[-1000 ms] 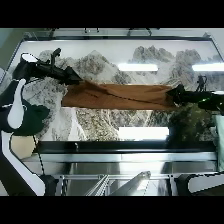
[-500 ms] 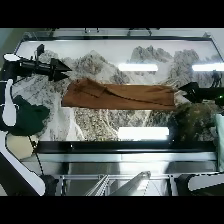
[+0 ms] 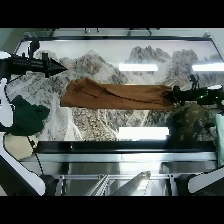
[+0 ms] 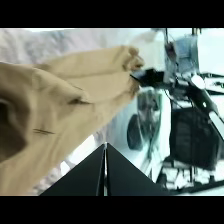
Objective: Fold the shirts.
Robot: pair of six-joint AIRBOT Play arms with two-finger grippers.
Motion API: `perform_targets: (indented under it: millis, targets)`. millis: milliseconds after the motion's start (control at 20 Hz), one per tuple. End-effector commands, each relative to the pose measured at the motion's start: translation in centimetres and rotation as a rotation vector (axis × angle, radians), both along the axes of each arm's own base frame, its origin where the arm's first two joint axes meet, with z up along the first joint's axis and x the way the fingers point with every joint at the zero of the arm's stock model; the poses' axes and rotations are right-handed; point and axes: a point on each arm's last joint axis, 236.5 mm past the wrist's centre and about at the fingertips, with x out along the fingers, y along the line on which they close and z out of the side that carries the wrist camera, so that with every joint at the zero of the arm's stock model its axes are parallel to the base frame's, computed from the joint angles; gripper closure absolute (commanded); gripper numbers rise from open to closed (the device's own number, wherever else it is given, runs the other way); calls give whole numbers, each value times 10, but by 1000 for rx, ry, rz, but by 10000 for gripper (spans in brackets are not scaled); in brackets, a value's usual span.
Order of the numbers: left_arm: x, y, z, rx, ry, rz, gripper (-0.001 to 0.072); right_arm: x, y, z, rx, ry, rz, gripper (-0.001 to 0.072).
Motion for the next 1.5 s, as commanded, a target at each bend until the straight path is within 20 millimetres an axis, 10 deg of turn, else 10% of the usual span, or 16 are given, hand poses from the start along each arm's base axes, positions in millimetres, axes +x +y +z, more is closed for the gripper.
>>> perform_targets:
  millis: [0, 200, 550, 800, 950, 1100, 1300, 1450]
  targets:
    - [-22, -42, 4, -16, 14, -132, 708, 8, 14, 26, 58, -40, 23, 694]
    - [-41, -129, -9, 42, -3, -257, 709, -3, 20, 91, 96, -124, 96, 694]
    - [-47, -261, -122, 532, -173, -254, 707, -19, 58, 226, 224, -367, 157, 694]
    - [-59, -322, -182, 532, -138, -187, 707, -35, 133, 258, 326, -409, 286, 694]
    - [-68, -336, -162, 401, -70, -194, 687, -44, 181, 258, 332, -407, 355, 694]
    - [-66, -296, -68, 256, -153, -298, 697, -41, 212, 258, 326, -420, 352, 694]
    - [-54, -143, 81, 262, -287, -198, 697, -20, 257, 252, 260, -470, 261, 694]
    - [-54, -39, 152, 304, -366, 8, 695, 0, 317, 233, 158, -558, 204, 695]
